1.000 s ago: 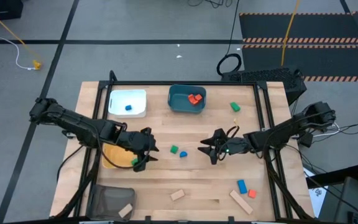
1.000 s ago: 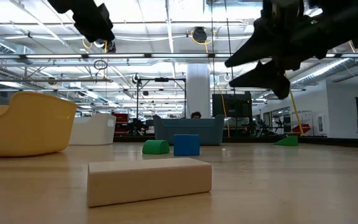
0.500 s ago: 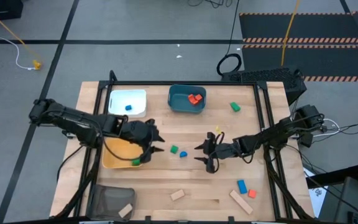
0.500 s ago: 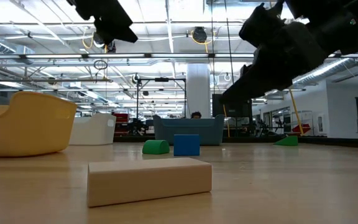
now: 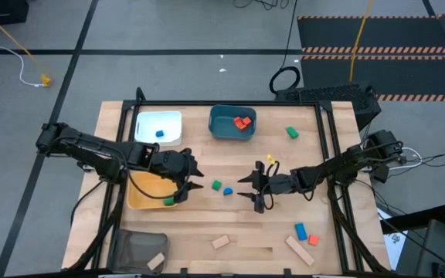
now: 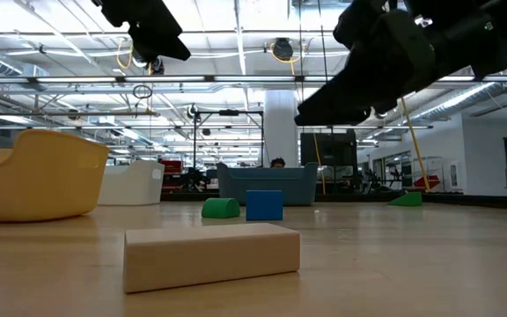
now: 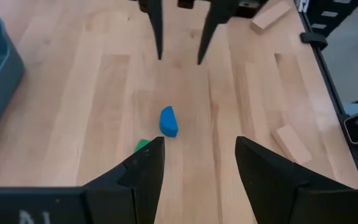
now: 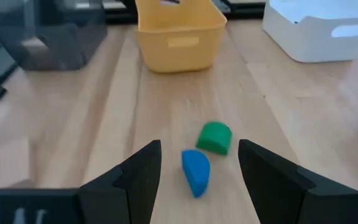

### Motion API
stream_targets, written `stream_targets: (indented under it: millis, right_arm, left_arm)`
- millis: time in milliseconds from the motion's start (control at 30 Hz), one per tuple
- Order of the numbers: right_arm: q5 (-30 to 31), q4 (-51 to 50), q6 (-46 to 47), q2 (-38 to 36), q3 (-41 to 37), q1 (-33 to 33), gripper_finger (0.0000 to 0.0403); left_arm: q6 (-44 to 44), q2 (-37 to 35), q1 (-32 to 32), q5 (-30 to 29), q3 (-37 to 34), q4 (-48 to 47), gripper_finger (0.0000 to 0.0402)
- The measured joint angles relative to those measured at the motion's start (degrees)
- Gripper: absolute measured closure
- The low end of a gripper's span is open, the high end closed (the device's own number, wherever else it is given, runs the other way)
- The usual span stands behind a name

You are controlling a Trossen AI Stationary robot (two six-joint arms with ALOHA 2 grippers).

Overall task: Sort & place blocks by color
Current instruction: Put the top blue wooden block into the white bin

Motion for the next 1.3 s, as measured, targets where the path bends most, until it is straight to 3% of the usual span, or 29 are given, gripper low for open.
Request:
stream_targets:
  millis: [167,300,533,633,1067,1300]
  right_arm:
    - [-0.63,-1.95,-1.36,0.56,-0.02,-0.99,0.0197]
    - [-4.60,-0.68,-3.32,1.63,-0.02,-2.08,0.0191]
    - [-4.62,0.12,-7.81,5.64,-0.04,-3.81,0.0173]
    - [-4.72,2.21,-9.45,7.49,-0.04,-4.63,0.0169]
    - [-16.40,16.39,-8.96,15.91,-0.07,-8.47,0.0167]
    - [-16.59,17.83,-9.00,18.37,-0.07,-8.44,0.0167]
  left_arm:
    - [1.04,0.00,-0.67,-0.04,0.00,0.02,0.0204]
    - [1.04,0.00,-0.68,-0.04,0.00,0.02,0.0204]
    - [0.86,0.00,-0.68,-0.84,0.00,0.11,0.0204]
    - [-0.37,0.00,-0.68,-1.76,0.00,0.09,0.0204]
    - [-1.65,0.00,-0.68,-2.18,0.00,-0.18,0.0204]
    - [-1.60,0.00,-0.68,-2.19,0.00,-1.38,0.0204]
